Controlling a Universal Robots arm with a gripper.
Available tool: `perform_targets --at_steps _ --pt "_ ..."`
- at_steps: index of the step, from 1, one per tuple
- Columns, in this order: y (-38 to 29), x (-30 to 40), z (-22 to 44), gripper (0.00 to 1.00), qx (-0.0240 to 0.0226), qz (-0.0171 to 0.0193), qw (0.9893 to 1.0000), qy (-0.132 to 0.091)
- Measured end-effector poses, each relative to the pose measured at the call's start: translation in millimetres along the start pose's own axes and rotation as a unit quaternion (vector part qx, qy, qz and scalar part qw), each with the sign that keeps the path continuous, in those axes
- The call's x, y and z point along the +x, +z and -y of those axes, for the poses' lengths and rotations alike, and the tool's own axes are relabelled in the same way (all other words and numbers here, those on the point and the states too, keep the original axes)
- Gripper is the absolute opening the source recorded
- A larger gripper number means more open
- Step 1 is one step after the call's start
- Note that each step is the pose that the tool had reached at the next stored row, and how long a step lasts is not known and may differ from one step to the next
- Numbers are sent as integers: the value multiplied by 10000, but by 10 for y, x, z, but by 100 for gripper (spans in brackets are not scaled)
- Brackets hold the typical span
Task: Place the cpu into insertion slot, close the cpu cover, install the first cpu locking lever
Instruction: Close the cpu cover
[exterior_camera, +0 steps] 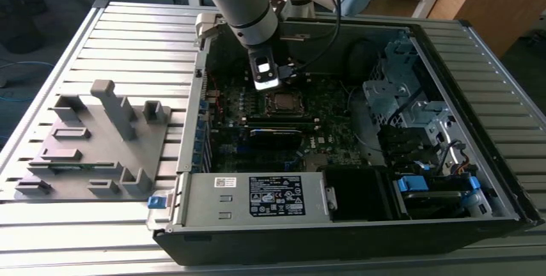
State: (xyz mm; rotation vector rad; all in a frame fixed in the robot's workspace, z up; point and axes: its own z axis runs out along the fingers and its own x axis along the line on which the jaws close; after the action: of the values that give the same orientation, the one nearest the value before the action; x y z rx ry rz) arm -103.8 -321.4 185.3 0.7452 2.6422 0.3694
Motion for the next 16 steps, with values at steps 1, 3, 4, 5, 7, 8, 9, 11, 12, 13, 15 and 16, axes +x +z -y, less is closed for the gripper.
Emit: perform_targets --at_steps 1,3,4,5,7,8,9,11,12,13,15,16 --pt "5 1 2 10 7 5 10000 6" --pt "14 4 5 10 22 17 10000 17" --pt "17 5 6 10 31 24 10000 22" --pt "20 6 8 10 43 32 10000 27" --pt "26 7 10 10 63 47 10000 36" --pt "29 8 12 10 72 54 10000 42" --pt "33 9 13 10 78 58 9999 47" --pt "42 12 17 10 82 62 9999 60" --pt "47 14 19 10 84 64 9999 65" --pt "50 15 19 10 84 65 9999 68" --pt "53 17 18 10 83 67 9999 70" --pt "52 17 18 10 83 66 9999 70"
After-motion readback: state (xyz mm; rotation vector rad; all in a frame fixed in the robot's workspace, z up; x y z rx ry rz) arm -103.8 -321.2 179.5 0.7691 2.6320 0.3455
